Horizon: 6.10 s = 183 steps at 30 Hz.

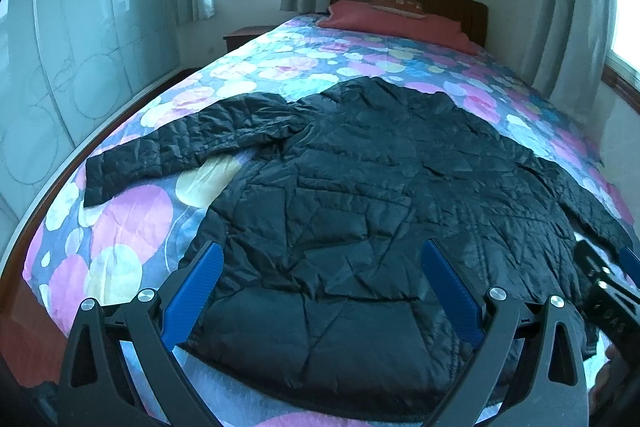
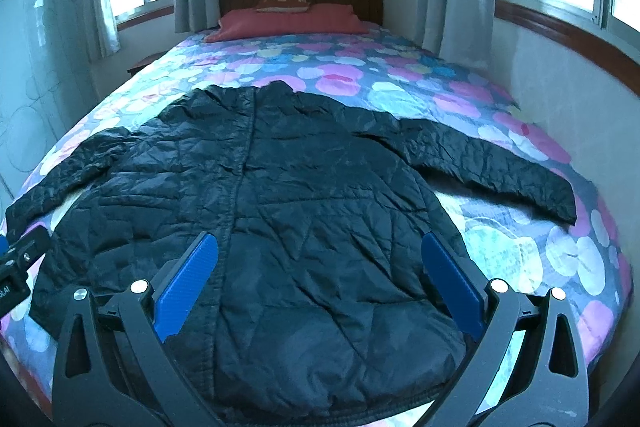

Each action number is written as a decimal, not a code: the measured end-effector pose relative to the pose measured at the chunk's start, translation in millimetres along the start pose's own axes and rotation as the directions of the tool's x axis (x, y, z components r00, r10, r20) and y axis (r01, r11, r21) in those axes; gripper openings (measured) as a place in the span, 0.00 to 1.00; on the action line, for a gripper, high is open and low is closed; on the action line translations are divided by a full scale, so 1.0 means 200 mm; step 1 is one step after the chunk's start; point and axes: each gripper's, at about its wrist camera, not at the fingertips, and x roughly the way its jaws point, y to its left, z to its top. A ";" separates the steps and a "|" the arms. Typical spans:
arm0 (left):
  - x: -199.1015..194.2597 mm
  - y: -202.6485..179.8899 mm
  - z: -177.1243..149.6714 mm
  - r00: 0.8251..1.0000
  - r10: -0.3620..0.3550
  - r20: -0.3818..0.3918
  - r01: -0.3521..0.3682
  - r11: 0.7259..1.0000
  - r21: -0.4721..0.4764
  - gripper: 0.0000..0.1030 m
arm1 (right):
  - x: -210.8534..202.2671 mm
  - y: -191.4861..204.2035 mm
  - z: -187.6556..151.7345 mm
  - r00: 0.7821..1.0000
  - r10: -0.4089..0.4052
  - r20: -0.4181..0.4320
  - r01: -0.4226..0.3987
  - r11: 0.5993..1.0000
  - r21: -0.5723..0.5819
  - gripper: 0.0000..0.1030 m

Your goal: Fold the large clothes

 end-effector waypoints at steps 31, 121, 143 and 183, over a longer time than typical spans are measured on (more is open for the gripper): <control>0.72 0.40 0.08 0.936 0.296 -0.191 -0.328 0.930 -0.168 0.95 | 0.75 -1.84 -0.21 0.996 -0.074 -0.047 0.077 0.484 0.872 0.72; 0.84 0.53 -0.05 0.951 0.225 -0.213 -0.275 0.930 -0.245 0.96 | 1.29 -0.08 0.48 0.983 -0.002 -0.184 0.006 1.000 0.023 0.42; 0.84 0.52 -0.05 0.950 0.229 -0.214 -0.279 0.930 -0.241 0.96 | 1.19 -0.13 0.37 0.977 -0.149 -0.149 0.146 0.989 -0.035 0.59; 0.93 1.69 0.09 0.989 0.140 -0.037 -0.132 0.765 -0.630 0.96 | 1.27 -0.12 0.30 0.976 -0.164 -0.142 0.161 0.986 -0.037 0.62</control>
